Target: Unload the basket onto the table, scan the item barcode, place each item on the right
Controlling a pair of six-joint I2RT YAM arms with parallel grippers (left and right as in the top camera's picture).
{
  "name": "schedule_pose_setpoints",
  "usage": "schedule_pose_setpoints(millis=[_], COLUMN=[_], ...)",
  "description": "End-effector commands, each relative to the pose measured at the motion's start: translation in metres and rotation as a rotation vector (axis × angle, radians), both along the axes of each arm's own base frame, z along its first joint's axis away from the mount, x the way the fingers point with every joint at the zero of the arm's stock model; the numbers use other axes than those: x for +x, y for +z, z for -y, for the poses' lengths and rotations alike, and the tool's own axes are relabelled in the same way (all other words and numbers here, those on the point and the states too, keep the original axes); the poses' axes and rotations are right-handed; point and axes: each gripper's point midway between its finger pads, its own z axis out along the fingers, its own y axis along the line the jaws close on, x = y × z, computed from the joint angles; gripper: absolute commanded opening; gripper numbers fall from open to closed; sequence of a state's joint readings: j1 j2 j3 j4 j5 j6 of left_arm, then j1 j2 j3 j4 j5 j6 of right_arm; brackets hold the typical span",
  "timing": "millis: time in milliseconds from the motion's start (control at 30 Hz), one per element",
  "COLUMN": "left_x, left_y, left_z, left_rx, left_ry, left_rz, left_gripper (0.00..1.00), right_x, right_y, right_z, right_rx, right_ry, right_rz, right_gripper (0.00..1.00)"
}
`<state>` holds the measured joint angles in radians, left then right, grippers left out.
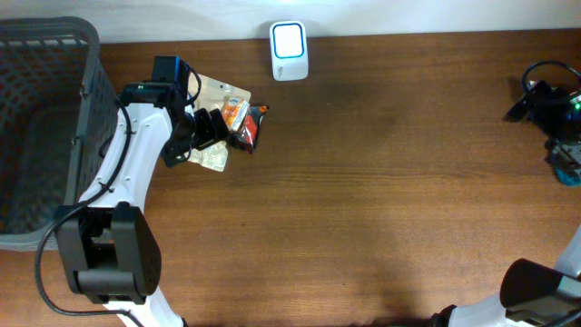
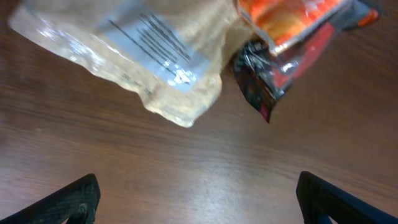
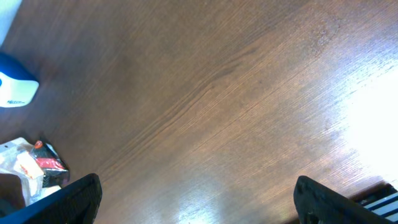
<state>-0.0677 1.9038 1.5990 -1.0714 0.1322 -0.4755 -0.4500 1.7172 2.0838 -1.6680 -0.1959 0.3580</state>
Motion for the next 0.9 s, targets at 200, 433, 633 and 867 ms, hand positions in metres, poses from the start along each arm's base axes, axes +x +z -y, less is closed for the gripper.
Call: schedule_pose_setpoints(millis=[200,433,633,867], left_x=[-0.015,-0.004,0.019,0.078], left_y=[0.011,0.004,0.013,0.035], left_z=[0.072,0.068,0.08,0.08], left_rx=[-0.182,0.265,0.307,0.279], left_ry=[-0.371,-0.421,-0.422,-0.334], left_rz=[0.036,0.103,0.217,0.456], left_gripper=[0.98,0.86,0.95,0.76], right_x=[-0.002,-0.002,-0.002,-0.002], right_y=[0.0,0.0,0.0,0.0], right_z=[0.0,0.0,0.0,0.0], right_rx=[-0.019,-0.019,-0.019,-0.019], right_ry=[0.01,0.01,0.01,0.01], right_rz=[-0.005,-0.005,-0.005,-0.005], right_gripper=[0.98,0.98,0.98,0.98])
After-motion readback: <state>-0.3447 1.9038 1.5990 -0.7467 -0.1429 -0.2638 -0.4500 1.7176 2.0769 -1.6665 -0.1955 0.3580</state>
